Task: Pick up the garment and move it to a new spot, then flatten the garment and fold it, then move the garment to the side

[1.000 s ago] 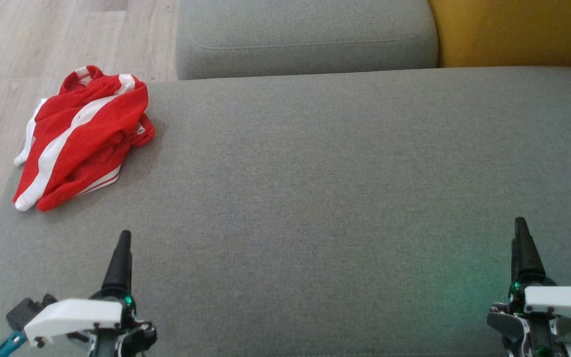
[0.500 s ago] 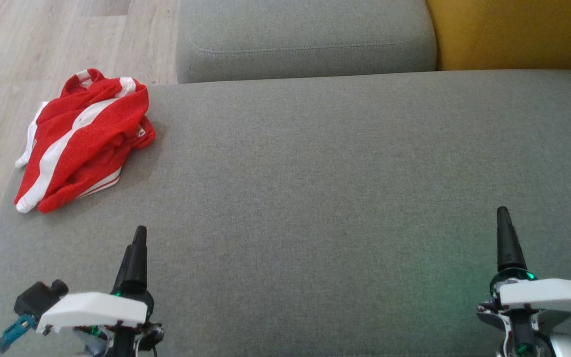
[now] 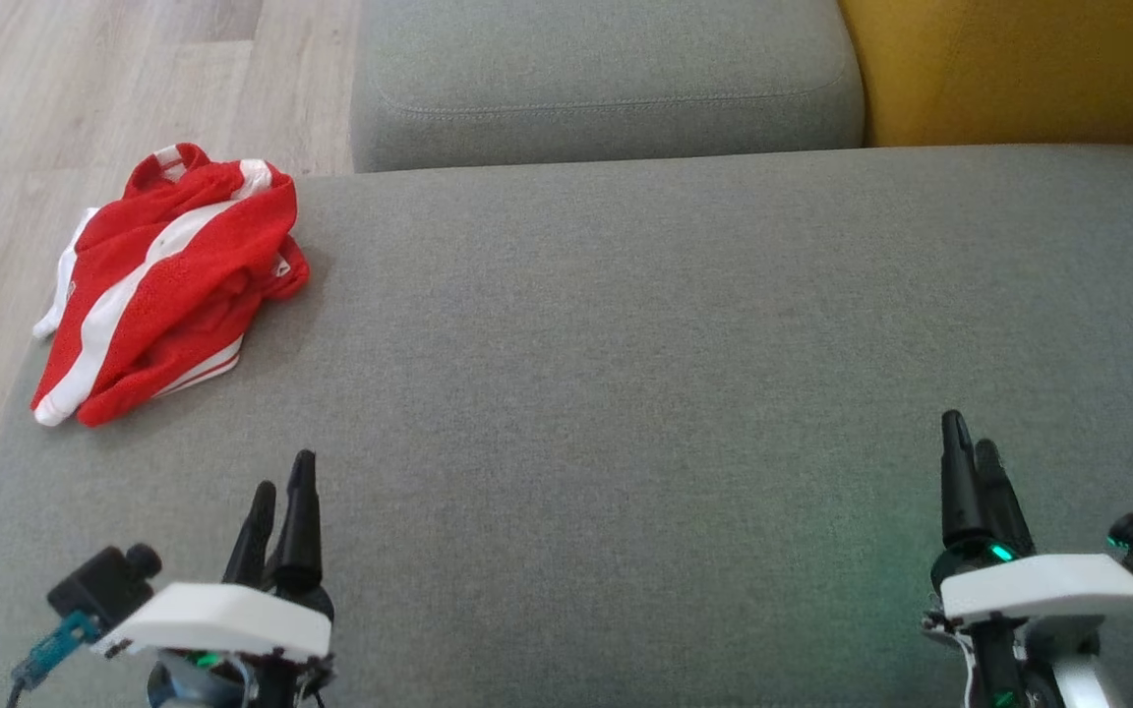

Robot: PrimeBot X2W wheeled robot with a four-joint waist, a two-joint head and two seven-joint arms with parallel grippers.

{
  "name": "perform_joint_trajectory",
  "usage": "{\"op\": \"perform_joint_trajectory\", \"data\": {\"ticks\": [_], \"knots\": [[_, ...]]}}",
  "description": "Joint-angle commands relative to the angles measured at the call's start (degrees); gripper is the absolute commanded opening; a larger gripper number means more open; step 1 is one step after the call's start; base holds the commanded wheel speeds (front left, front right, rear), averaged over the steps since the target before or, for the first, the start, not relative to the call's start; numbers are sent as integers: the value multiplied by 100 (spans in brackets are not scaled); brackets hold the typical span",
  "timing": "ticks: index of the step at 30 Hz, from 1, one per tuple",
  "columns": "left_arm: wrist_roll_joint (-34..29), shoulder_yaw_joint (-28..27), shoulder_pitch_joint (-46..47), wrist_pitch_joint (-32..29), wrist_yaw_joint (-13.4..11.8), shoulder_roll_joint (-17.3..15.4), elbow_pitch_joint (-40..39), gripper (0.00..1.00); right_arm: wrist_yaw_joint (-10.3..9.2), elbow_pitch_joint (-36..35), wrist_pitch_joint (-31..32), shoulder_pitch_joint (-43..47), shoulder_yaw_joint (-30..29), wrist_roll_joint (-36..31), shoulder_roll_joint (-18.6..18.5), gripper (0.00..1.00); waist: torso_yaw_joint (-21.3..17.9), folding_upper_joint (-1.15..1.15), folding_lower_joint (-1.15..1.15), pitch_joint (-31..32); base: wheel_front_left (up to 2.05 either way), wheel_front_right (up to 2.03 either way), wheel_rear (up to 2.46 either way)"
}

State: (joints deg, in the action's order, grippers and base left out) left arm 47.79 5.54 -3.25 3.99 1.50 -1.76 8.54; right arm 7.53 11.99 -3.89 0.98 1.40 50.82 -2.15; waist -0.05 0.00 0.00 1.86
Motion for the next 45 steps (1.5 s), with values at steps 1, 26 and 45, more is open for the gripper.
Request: {"op": "perform_joint_trajectory", "data": {"ticks": [1,26,45], "knots": [[-192,-32,139,73,-25,-85,-257,100,-2,-226,-74,-84,103,-193,-43,100,1,0,0,4,0,0,0],[-1934,232,-54,475,-289,-178,-456,100,-3,-351,-480,-38,407,-1948,-54,100,-1,0,0,51,0,0,0],[-3269,321,-165,811,-492,-192,-475,100,-4,-318,-818,-88,377,-3502,-64,100,19,0,0,66,0,0,0]]}}
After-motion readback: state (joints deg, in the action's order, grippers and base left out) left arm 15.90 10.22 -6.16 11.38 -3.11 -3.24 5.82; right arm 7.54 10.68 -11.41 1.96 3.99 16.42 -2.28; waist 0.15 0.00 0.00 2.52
